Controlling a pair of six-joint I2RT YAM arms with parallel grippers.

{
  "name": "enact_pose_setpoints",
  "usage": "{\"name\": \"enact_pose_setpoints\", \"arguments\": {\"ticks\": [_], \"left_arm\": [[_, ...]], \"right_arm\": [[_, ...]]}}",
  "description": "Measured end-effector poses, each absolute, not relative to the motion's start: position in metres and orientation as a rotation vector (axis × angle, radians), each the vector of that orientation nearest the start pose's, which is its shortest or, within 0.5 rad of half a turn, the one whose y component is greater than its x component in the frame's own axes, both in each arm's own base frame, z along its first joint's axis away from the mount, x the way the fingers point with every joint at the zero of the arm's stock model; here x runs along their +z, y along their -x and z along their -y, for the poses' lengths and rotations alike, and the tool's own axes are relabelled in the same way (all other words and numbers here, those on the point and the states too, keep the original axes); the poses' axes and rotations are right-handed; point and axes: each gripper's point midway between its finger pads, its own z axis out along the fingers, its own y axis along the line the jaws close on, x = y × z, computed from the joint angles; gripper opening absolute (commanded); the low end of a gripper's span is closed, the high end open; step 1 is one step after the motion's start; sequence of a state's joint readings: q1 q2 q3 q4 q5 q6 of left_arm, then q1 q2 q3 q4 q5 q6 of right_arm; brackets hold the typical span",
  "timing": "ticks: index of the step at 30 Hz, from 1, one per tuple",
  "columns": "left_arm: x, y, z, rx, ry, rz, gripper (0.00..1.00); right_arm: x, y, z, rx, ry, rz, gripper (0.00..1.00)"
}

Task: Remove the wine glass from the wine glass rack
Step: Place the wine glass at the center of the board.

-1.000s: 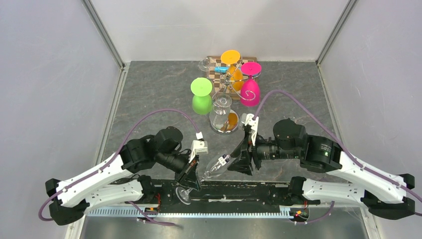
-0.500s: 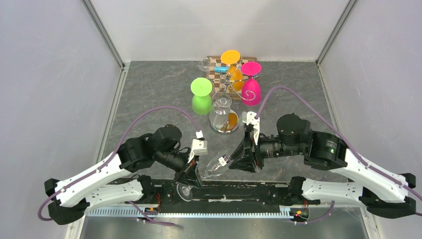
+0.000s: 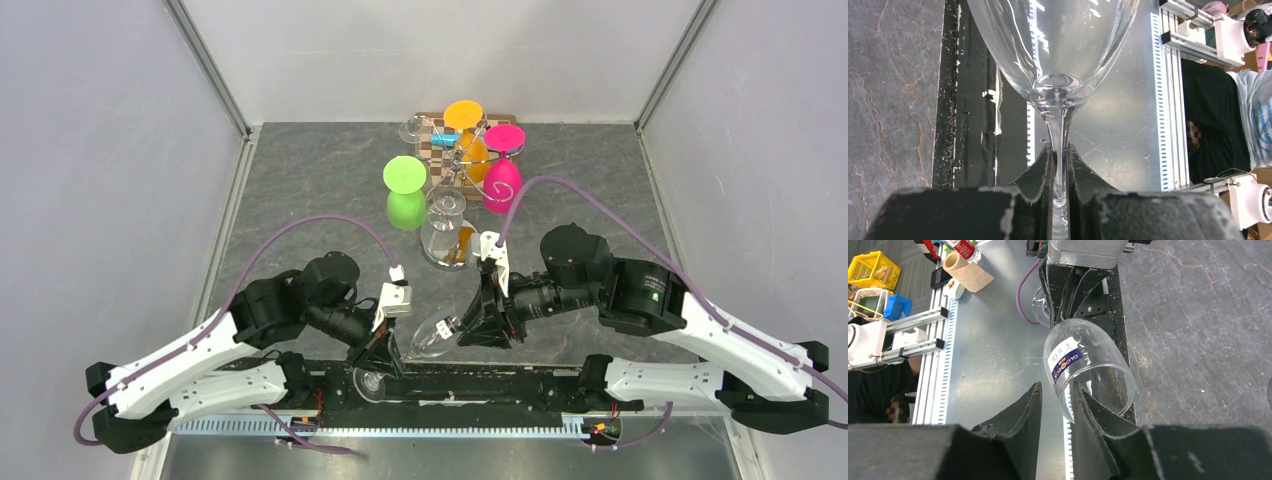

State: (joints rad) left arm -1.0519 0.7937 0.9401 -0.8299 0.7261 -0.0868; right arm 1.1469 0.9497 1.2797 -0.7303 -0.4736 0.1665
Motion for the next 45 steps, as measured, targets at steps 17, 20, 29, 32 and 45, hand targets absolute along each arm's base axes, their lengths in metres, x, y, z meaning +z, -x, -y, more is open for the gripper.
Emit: {"name": "enact_pose_setpoints", "arguments": {"ticks": [17,20,29,32,45], "left_arm": [[0.236,0.003,0.235,-1.37,-1.554,-1.852,0.17],[0.235,0.002,0.236,-1.366,-1.552,-1.85,0.28],[0.236,-0.013,0.244,-1.299,-1.503,-1.824,0.51],[0.237,-0.017,0.244,-1.272,-1.485,-1.819,0.54],[0.239,-0.055,0.237,-1.039,-1.32,-1.823,0.53]], "right_arm": [[0.341,-0.023,-0.283,1.326,1.376,-1.691,0.0],[0.341,-0.023,-0.283,1.328,1.381,-1.688,0.0],[0.335,-0.022,-0.28,1.311,1.393,-1.717,0.0],[0.329,-0.025,-0.278,1.284,1.391,-1.748,0.0],[0.287,-0.061,-0.258,0.967,1.282,-1.974,0.0]]}}
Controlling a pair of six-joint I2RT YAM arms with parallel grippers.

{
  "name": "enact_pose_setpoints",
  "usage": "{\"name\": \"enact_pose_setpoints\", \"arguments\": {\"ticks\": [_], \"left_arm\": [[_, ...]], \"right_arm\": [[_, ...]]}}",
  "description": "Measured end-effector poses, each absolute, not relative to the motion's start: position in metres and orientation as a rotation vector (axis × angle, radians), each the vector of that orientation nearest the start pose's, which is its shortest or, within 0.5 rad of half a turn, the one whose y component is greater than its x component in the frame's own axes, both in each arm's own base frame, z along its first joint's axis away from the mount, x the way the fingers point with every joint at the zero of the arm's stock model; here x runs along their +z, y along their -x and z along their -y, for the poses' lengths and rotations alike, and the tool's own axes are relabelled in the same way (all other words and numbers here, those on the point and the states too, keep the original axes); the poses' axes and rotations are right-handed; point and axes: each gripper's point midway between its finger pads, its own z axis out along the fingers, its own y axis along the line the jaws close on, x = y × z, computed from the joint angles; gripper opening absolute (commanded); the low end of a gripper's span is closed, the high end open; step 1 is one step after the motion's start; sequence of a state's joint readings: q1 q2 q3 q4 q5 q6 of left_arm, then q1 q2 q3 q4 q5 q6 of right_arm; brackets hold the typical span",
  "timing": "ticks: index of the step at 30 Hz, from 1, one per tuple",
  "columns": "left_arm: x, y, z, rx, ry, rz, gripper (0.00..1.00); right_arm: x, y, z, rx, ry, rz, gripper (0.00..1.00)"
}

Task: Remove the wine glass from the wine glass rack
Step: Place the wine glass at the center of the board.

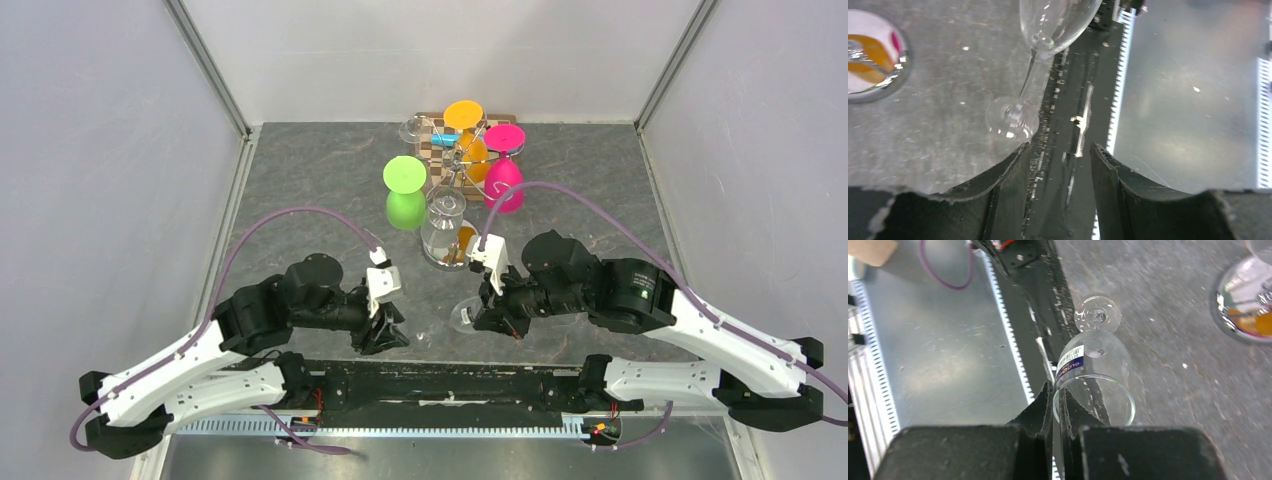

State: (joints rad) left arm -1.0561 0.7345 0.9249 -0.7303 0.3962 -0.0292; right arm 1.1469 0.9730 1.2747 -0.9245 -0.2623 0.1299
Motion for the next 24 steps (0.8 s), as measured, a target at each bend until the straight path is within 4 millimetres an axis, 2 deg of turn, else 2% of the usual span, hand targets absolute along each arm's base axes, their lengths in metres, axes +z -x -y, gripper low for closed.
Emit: {"name": "enact_pose_setpoints", "arguments": {"ticks": [6,11,17,24], "left_arm": [[0.244,-0.075,0.223,-0.924,-1.176,-1.805,0.53],[0.261,-0.081,0.212,-0.916,-1.048,-1.765,0.51],[0.278,-0.082,0.199,-0.935,-0.938,-1.687,0.51],[0.279,-0.082,0.19,-0.954,-0.851,-1.678,0.51]], "right_arm": [[0.268,-0.092,-0.24,0.721,1.16,-2.087,0.0],[0.255,-0.122,-0.217,0.51,1.031,-2.171,0.0],[0.25,-0.171,-0.179,0.309,0.794,-2.252,0.0],[0.249,-0.221,-0.128,0.106,0.537,-2.313,0.0]]}}
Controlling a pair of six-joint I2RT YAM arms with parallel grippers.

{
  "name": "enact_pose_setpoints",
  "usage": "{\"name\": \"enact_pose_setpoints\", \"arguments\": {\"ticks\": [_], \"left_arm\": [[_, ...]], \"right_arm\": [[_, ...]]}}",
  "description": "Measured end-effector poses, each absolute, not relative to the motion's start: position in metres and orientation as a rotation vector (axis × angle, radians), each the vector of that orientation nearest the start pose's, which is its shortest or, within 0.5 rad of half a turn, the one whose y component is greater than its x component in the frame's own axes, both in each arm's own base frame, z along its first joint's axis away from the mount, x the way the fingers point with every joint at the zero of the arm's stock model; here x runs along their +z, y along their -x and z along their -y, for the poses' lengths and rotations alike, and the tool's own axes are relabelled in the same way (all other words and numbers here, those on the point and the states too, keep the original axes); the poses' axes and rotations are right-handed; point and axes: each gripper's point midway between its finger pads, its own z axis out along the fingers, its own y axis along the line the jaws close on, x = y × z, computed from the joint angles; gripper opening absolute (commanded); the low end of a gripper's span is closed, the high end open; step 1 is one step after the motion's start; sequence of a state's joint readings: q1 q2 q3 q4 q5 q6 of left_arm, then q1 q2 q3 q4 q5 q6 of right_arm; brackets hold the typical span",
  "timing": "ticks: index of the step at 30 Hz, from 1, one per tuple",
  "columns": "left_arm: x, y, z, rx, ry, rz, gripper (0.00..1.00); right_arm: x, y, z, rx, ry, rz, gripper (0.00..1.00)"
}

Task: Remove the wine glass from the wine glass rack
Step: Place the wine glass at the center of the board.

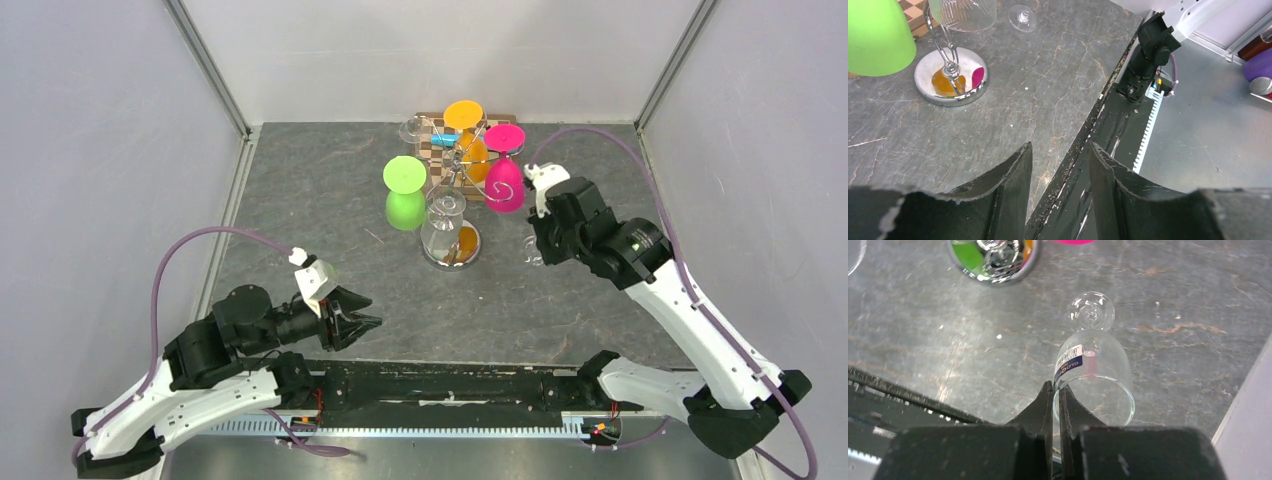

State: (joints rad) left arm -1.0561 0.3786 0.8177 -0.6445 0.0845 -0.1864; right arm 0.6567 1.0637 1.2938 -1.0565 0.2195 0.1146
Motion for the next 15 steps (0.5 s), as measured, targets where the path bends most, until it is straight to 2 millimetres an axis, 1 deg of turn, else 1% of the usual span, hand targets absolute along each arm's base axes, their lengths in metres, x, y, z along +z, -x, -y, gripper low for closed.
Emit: {"name": "enact_pose_setpoints", "arguments": {"ticks": [3,6,9,12,15], "left_arm": [[0.279,-0.083,0.187,-0.953,-0.824,-1.678,0.51],[0.281,-0.087,0.185,-0.941,-0.783,-1.681,0.51],[0.282,-0.095,0.182,-0.926,-0.698,-1.714,0.51],[0.281,-0.103,0.179,-0.904,-0.623,-1.74,0.51],[0.271,-0.111,0.176,-0.867,-0.567,-1.774,0.51]], "right_arm": [[0.252,-0.239,-0.111,0.07,0.441,-2.321,0.0],[0.251,-0.262,-0.091,0.034,0.341,-2.336,0.0],[0.246,-0.286,-0.07,-0.006,0.243,-2.364,0.0],[0.241,-0.305,-0.059,-0.024,0.19,-2.384,0.0],[0.239,-0.323,-0.052,-0.01,0.147,-2.401,0.0]]}}
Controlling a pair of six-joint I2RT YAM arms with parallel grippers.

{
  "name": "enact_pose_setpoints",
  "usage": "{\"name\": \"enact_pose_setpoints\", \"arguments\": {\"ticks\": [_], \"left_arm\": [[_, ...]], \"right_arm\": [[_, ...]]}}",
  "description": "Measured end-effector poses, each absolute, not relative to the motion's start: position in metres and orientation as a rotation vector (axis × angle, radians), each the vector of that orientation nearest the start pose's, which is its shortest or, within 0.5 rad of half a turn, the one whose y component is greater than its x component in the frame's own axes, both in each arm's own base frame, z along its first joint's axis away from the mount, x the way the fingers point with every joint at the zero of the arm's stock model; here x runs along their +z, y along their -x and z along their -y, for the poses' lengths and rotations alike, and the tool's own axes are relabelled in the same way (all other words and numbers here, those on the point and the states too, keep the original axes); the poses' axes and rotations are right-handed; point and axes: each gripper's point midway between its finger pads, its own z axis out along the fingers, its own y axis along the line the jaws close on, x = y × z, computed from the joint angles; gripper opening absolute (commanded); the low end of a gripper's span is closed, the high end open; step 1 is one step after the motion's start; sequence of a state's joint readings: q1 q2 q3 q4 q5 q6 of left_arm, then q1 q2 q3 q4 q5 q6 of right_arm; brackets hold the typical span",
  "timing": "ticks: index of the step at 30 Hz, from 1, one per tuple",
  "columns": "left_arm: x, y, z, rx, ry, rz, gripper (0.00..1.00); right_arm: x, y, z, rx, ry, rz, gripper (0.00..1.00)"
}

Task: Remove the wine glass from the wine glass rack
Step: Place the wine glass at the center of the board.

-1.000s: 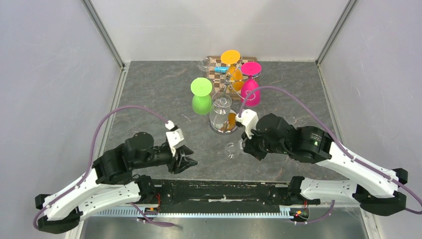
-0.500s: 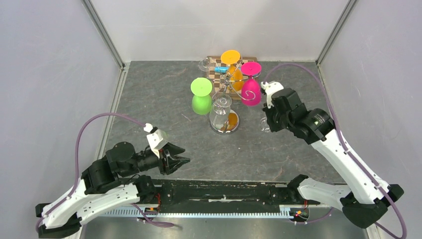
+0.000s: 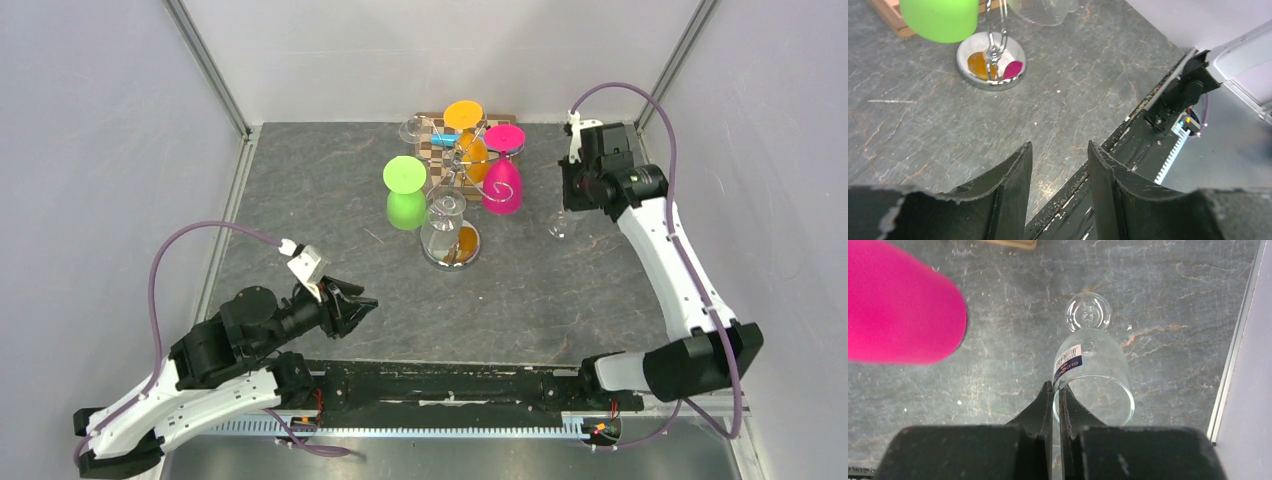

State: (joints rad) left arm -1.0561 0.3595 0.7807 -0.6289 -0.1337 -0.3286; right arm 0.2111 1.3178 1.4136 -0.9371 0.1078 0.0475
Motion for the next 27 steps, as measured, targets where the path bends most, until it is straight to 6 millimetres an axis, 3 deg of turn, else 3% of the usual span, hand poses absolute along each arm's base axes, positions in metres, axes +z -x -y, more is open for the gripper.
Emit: {"name": "enact_pose_setpoints", "arguments": {"ticks": [5,13,22,27], "left_arm": [[0.259,-0.119,0.172,-0.83,-0.498,-1.823,0.51],[0.262,-0.126,0.157,-0.787,-0.408,-1.813,0.5],[0.263,-0.126,0.151,-0.785,-0.367,-1.813,0.5],[0.264,-0.126,0.146,-0.784,-0.344,-1.804,0.5]], "right_arm": [[0.239,-0.354,-0.039,0.01,0.075,-2.412,0.0],[0.248,-0.408,-0.017,0.047,-0.026,-2.402,0.0],[0.24,-0.441,-0.014,0.078,-0.066,-2.437,0.0],[0.222,-0.445,-0.012,0.093,-0.087,-2.491,0.0]]}}
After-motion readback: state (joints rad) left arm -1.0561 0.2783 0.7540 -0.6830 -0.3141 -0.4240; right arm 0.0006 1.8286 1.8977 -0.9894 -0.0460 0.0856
